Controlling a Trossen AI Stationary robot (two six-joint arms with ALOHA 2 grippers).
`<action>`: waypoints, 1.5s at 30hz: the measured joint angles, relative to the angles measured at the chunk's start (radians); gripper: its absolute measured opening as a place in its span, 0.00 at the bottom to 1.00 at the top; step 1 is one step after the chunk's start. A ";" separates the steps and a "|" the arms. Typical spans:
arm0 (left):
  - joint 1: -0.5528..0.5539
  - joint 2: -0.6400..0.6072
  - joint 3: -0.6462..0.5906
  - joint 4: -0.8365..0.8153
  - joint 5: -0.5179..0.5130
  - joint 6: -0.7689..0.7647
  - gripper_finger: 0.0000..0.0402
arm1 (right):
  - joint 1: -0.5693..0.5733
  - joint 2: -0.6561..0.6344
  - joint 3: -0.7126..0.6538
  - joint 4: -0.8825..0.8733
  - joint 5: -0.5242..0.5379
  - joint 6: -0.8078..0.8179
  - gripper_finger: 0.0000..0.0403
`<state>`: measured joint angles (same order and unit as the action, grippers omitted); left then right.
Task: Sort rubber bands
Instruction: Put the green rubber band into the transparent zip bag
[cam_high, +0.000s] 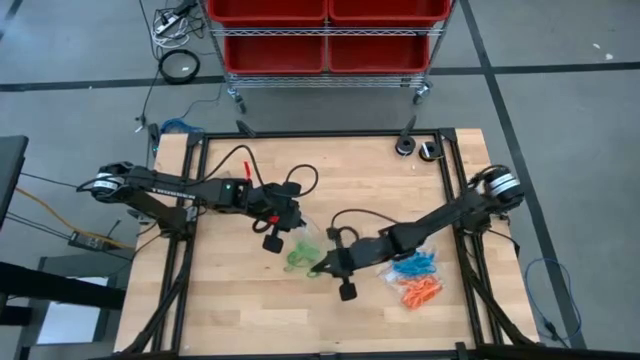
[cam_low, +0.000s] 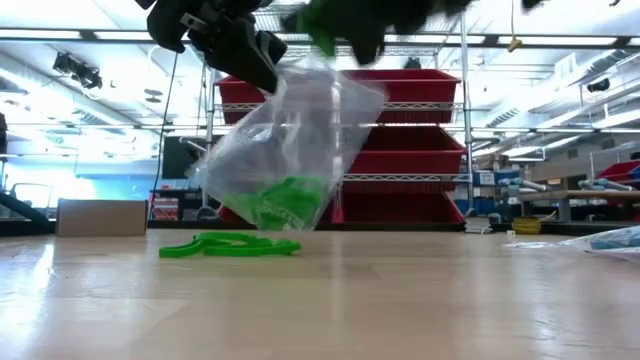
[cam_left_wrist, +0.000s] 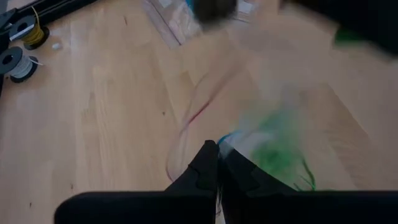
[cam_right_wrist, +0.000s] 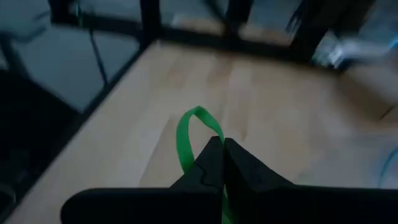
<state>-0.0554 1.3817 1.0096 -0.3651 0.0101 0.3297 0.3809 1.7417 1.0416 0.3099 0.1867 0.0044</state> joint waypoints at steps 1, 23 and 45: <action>0.000 0.000 0.000 0.000 -0.001 -0.002 0.02 | 0.006 -0.028 0.000 0.000 0.023 -0.015 0.00; 0.000 0.000 0.000 0.000 0.002 -0.020 0.02 | -0.100 -0.119 0.002 -0.133 0.225 -0.013 0.00; 0.000 0.000 0.000 0.079 0.002 -0.021 0.02 | -0.166 -0.121 0.002 -0.251 0.045 0.111 0.00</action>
<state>-0.0551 1.3819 1.0096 -0.2863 0.0124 0.3092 0.2150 1.6207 1.0435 0.0586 0.2321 0.1154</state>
